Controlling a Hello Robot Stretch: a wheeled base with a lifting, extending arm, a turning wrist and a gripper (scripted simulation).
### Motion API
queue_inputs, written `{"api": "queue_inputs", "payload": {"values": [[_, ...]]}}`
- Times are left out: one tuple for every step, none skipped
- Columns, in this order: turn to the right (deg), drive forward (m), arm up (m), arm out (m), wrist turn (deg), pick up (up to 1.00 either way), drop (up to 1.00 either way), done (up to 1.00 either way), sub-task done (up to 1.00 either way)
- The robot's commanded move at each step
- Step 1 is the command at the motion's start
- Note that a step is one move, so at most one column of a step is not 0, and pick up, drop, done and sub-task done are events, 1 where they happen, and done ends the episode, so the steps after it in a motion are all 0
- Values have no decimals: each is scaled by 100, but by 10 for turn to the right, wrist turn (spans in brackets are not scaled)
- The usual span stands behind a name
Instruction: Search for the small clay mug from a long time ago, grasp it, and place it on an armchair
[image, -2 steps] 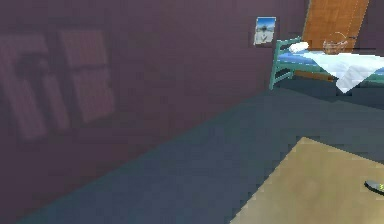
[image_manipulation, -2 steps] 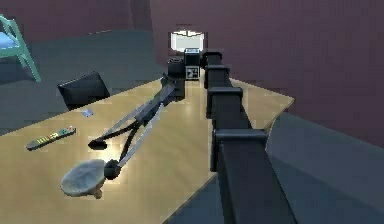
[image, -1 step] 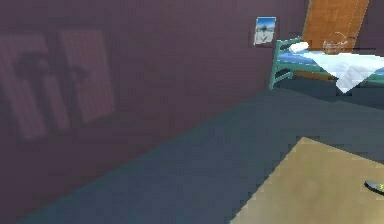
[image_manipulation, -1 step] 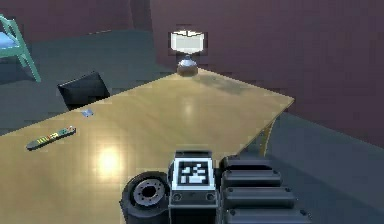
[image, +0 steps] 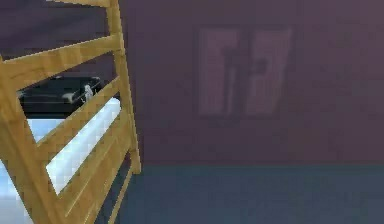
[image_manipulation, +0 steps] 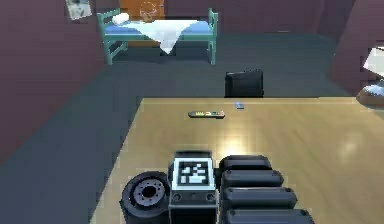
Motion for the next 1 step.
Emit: {"api": "queue_inputs", "payload": {"values": [[-450,0,0,0,0,0,0,0,0]]}}
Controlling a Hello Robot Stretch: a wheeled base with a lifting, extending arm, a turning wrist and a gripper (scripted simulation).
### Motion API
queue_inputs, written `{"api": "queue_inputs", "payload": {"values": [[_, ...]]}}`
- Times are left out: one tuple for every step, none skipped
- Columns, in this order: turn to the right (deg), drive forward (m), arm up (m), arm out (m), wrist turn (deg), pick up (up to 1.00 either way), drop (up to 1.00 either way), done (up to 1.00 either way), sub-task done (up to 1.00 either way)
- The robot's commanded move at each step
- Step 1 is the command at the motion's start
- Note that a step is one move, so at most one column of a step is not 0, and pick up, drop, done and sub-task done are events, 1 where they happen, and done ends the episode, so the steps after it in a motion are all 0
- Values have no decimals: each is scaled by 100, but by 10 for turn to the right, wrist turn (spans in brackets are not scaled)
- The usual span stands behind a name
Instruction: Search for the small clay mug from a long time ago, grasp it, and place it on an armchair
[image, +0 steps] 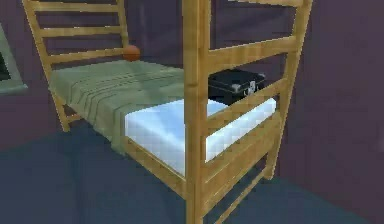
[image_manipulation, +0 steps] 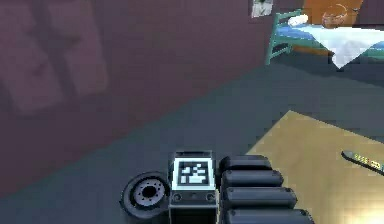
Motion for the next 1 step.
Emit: {"api": "queue_inputs", "payload": {"values": [[-450,0,0,0,0,0,0,0,0]]}}
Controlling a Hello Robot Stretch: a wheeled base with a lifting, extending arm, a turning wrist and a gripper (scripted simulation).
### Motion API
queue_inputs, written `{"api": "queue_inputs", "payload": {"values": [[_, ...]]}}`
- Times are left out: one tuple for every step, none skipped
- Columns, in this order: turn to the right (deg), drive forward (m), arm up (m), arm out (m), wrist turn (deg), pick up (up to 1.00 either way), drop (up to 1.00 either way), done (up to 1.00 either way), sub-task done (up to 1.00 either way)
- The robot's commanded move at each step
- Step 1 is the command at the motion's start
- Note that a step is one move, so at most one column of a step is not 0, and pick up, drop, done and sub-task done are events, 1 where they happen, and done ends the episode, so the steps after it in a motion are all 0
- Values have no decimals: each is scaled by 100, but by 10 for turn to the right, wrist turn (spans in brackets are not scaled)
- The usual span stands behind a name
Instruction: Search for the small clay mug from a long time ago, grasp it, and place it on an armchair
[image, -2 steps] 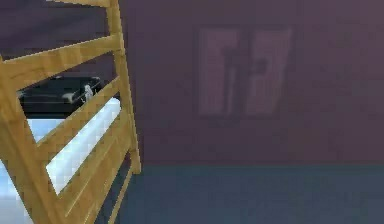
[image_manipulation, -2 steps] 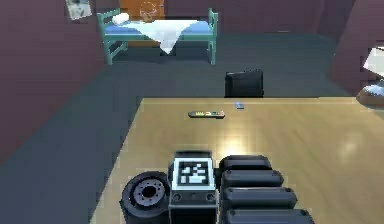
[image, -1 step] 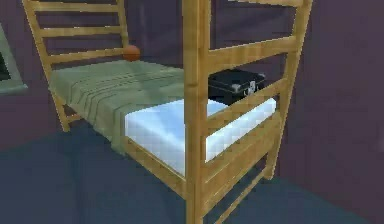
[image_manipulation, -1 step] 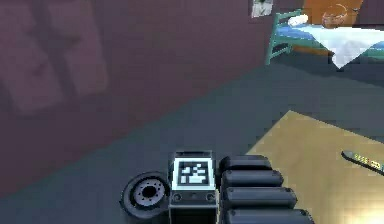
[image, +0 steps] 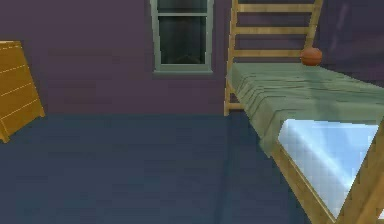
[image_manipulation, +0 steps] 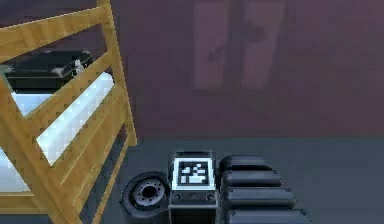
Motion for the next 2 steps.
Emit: {"api": "queue_inputs", "payload": {"values": [[0,20,0,0,0,0,0,0,0],[-450,0,0,0,0,0,0,0,0]]}}
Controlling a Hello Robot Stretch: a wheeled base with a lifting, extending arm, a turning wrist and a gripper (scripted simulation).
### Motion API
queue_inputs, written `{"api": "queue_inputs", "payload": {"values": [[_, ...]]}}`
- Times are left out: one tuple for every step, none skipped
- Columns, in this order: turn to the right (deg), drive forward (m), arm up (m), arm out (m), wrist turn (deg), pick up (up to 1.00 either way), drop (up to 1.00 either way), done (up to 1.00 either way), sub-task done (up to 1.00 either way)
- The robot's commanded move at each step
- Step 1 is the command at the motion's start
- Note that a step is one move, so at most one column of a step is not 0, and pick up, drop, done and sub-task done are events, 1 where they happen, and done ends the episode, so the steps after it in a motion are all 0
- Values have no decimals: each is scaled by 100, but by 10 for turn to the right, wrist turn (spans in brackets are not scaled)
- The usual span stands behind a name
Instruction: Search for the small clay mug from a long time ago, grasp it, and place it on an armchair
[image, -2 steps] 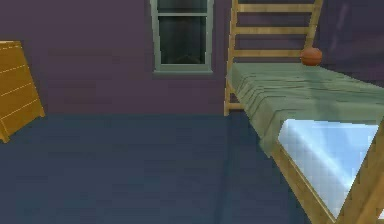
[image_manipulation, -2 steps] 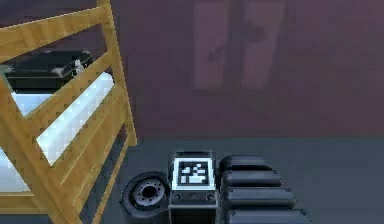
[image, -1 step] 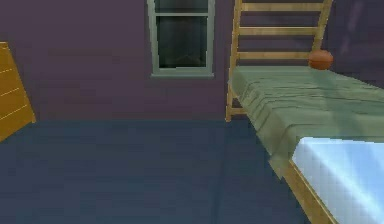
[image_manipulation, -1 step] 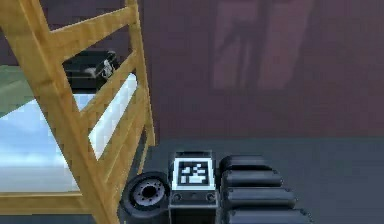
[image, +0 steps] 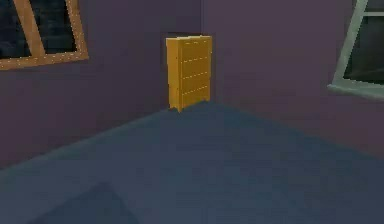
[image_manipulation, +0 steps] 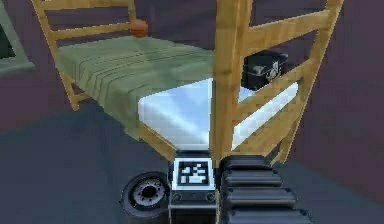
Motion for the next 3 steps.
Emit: {"api": "queue_inputs", "payload": {"values": [[-450,0,0,0,0,0,0,0,0],[0,100,0,0,0,0,0,0,0],[-30,0,0,0,0,0,0,0,0]]}}
